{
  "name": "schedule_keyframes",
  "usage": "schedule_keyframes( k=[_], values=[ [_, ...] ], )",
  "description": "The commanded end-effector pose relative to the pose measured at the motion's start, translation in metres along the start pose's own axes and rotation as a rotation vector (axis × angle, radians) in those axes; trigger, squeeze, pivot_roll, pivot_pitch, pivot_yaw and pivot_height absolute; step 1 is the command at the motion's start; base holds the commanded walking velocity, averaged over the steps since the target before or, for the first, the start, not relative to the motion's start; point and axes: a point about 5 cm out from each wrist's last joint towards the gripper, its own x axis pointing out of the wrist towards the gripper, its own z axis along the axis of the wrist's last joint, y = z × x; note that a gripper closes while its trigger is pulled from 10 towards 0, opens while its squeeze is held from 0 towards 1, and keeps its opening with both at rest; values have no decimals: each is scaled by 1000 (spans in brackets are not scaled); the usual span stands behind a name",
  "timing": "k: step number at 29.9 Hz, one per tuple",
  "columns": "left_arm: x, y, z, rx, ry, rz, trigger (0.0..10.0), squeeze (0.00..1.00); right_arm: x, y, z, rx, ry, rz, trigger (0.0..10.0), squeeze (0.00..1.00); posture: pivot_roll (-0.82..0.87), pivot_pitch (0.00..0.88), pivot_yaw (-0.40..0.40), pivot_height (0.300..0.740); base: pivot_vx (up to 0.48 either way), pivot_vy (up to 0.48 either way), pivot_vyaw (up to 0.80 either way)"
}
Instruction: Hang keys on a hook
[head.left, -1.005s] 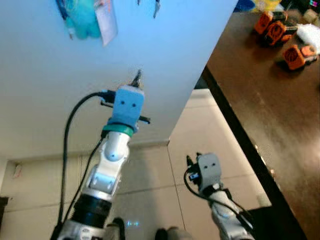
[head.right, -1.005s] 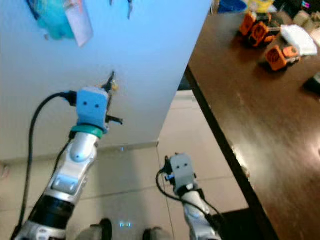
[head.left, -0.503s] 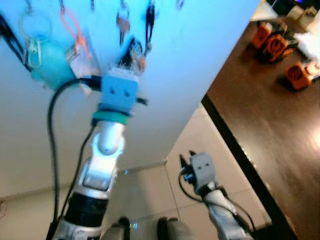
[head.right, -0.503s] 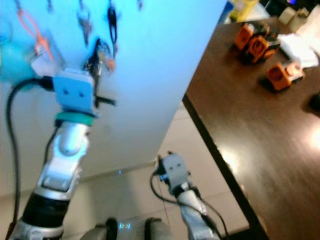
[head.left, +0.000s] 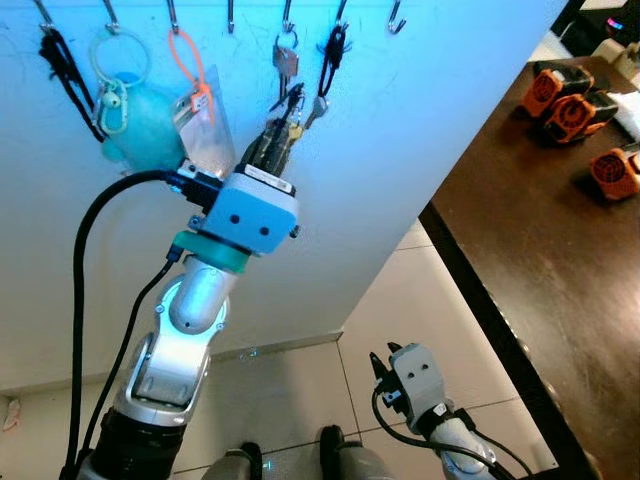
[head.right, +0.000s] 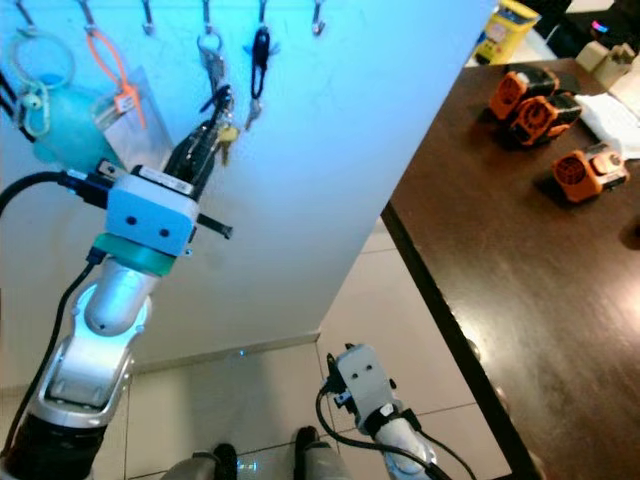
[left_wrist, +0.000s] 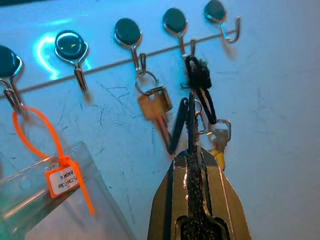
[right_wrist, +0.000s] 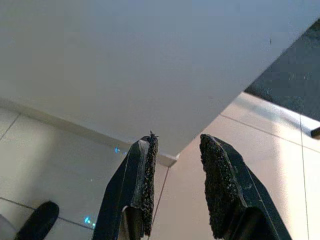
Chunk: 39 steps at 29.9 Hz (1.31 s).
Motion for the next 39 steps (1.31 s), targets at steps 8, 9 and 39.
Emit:
schedule_keyframes(
  k=[8, 9, 39],
  values=[
    [-11, 3, 15, 112, -66, 56, 10000, 0, 0, -10, 2, -17, -10, -26, 10000, 0, -49, 175, -38, 740, 0, 0, 0],
    [-11, 3, 15, 112, -66, 56, 10000, 0, 0, -10, 2, -17, -10, -26, 10000, 0, -49, 175, -38, 740, 0, 0, 0],
    [24, 39, 21, 62, -7, 325, 10000, 0, 9, -13, 12, -31, -45, -41, 10000, 0, -44, 166, -32, 740, 0, 0, 0]
  ],
)
